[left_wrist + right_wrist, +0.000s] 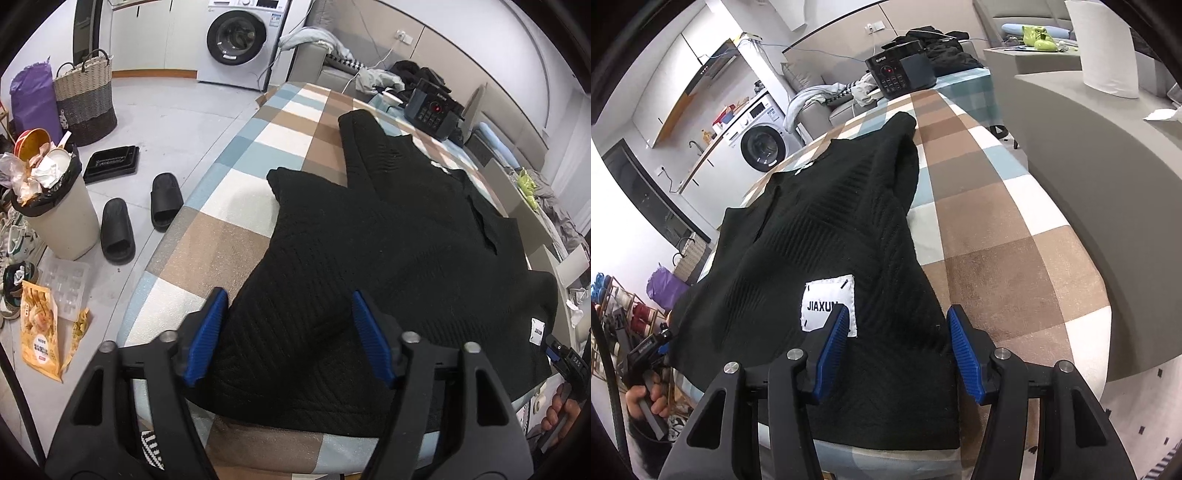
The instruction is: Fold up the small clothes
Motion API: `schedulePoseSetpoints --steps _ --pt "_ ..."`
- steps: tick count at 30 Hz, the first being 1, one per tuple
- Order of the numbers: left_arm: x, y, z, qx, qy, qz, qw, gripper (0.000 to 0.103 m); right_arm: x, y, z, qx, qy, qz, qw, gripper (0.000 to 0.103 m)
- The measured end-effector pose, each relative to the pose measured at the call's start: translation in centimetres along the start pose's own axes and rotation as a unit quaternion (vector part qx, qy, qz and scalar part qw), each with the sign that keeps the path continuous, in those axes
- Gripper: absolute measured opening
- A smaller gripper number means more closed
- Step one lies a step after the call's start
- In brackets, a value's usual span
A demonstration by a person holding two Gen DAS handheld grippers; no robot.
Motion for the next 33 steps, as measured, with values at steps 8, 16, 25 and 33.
schedulePoseSetpoints --steps 8,16,25,33 --pt "-0.2 -0.7 0.2 0.016 -0.019 -0.02 0.9995 0.008 -0.3 -0.5 -0.3 0.009 -0.022 -0.003 1.0 0.009" --pt "0.4 -2.8 1.6 0.053 -0.028 -0.029 0.9978 0.003 -1.8 -3.8 1.3 0.069 -0.023 0.039 0.997 0.005" --pt "3.9 -4.2 8.2 0.103 -0.01 -0.055 0.9931 0.003 -4.6 -4.9 8.9 0.127 -0.006 0.05 0.991 0.003" --pt "6.7 -1.0 17.5 0.123 -0.01 -0.069 0.9899 0.003 -4.6 -1.6 17.9 0.16 0.042 0.026 0.986 0.003"
Point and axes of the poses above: each gripper's, at about its wrist camera, not at the fingertips, and y roughly the way its jaws point, x to its right, z to its top, the point moved 7 cm from there along y, roughly the way its jaws point, and after that the axes turned 1 degree about -x, right-handed, at the moved point
